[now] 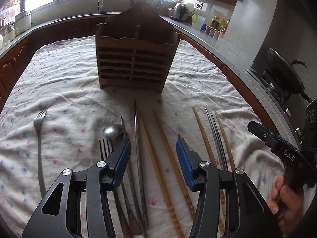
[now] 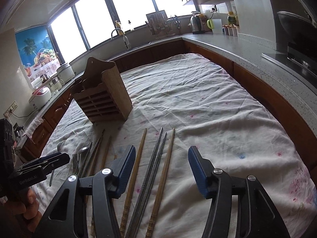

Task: Organize utensils
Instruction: 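Close the left tool on a wooden chopstick while the right tool grasps another chopstick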

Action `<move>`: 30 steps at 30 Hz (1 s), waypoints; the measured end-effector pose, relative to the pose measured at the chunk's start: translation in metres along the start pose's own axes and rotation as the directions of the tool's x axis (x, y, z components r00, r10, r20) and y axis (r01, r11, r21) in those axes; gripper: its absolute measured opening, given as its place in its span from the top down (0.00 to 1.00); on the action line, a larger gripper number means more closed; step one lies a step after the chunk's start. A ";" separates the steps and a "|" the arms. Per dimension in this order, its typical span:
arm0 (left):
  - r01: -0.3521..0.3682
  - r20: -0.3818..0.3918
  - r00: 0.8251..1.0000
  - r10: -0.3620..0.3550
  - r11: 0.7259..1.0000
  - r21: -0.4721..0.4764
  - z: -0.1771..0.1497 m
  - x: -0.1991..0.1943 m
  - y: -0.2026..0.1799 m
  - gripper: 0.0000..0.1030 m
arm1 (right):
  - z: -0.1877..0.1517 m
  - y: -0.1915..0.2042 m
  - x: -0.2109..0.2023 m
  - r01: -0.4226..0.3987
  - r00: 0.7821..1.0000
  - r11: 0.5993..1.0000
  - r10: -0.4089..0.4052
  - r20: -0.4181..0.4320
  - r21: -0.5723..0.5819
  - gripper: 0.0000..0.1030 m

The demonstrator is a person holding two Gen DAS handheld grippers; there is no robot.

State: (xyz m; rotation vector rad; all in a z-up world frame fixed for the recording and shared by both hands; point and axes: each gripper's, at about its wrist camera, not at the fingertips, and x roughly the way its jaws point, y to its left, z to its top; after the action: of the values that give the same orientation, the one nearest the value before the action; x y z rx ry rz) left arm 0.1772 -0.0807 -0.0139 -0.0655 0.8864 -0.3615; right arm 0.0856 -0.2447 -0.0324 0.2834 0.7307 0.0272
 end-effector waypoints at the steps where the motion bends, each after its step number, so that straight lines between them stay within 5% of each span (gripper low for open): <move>1: 0.007 -0.014 1.000 -0.007 1.000 0.006 0.003 0.006 -0.002 0.60 | 0.002 -0.002 0.004 0.004 1.000 1.000 -0.004 -0.011 0.004 0.49; 9: 0.050 -0.118 0.992 -0.047 0.999 0.019 0.023 0.051 -0.016 0.77 | 0.016 -0.010 0.044 0.030 0.994 0.999 -0.028 -0.109 0.021 0.67; 22: 0.014 -0.214 0.977 -0.010 1.000 0.017 0.039 0.101 -0.014 0.82 | 0.019 -0.014 0.095 0.053 0.971 0.999 -0.049 -0.235 0.010 0.78; 30: -0.009 -0.225 0.974 0.025 0.998 0.069 0.048 0.110 -0.016 0.88 | 0.026 -0.013 0.104 0.055 0.970 0.998 -0.058 -0.238 -0.019 0.80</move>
State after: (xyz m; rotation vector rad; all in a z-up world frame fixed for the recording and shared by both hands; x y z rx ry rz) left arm 0.2731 -0.1374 -0.0621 0.0471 1.0982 -0.3876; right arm 0.1796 -0.2509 -0.0854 0.2501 0.9773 0.0121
